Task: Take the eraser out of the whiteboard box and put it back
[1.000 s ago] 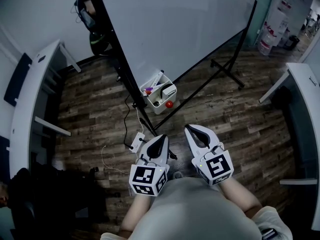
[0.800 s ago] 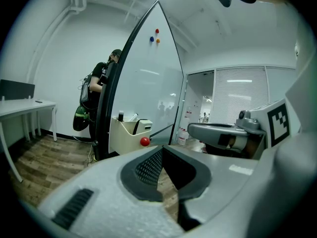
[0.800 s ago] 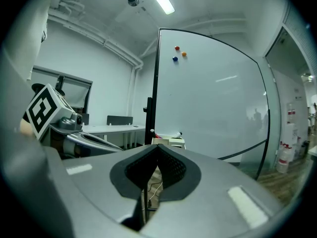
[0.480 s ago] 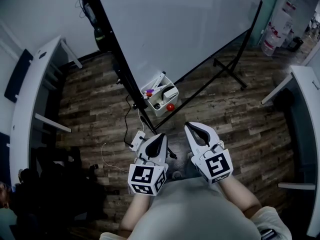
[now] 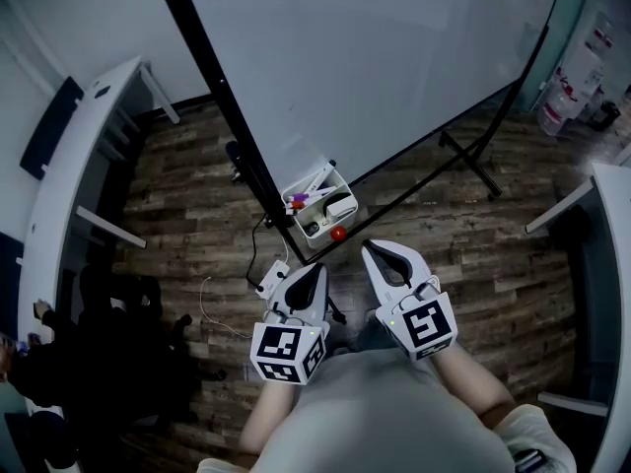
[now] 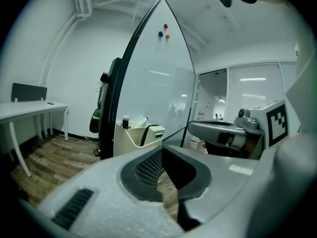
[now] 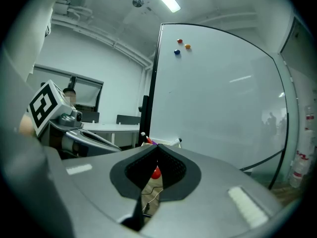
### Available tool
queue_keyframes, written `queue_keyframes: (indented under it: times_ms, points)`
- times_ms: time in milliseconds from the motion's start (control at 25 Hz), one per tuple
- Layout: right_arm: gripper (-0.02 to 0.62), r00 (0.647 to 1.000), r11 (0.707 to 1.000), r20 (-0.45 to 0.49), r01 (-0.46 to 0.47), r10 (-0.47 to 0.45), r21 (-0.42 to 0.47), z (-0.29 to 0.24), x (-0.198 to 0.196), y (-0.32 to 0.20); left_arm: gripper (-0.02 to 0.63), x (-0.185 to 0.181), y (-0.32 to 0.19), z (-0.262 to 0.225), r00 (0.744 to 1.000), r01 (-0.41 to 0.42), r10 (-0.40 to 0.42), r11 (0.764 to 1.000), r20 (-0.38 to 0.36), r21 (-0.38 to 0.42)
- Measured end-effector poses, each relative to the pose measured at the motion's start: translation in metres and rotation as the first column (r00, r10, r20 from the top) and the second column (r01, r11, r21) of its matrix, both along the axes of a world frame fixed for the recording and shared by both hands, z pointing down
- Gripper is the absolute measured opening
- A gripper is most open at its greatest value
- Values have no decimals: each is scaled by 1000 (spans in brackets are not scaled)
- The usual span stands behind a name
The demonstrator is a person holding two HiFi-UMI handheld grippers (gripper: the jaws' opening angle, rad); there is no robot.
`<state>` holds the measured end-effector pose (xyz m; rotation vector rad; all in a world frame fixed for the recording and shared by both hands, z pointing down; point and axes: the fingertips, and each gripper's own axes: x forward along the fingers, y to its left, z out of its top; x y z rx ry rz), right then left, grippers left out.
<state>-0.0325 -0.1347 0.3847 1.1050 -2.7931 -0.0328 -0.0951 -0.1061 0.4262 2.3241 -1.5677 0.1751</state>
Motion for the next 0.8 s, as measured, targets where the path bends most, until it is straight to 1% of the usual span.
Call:
queue_keyframes:
  times_ms: [280,360,480,680,800]
  points:
    - [8,995,995,-20,99,-98,17,3,-8,-27,1,-3,-27,1,997,75,-75,997,-6,2]
    - [31,992,992,-21,123,-122,12,4,-9,-33,1,-3,-33,2,995,95,-95,995,-6,3]
    - [58,985,984,-36,172,-170,44,4,-11,-42,2,-3,-40,2,992,124,-124,992,-4,3]
    - [129,976,976,-29,215,-215,7,8,-17,-50,0,-5,-46,3,986,168,-168,986,-5,-1]
    - [177,970,971,-39,240,-240,10,12,-20,-55,2,-7,-48,6,981,192,-192,981,-5,-3]
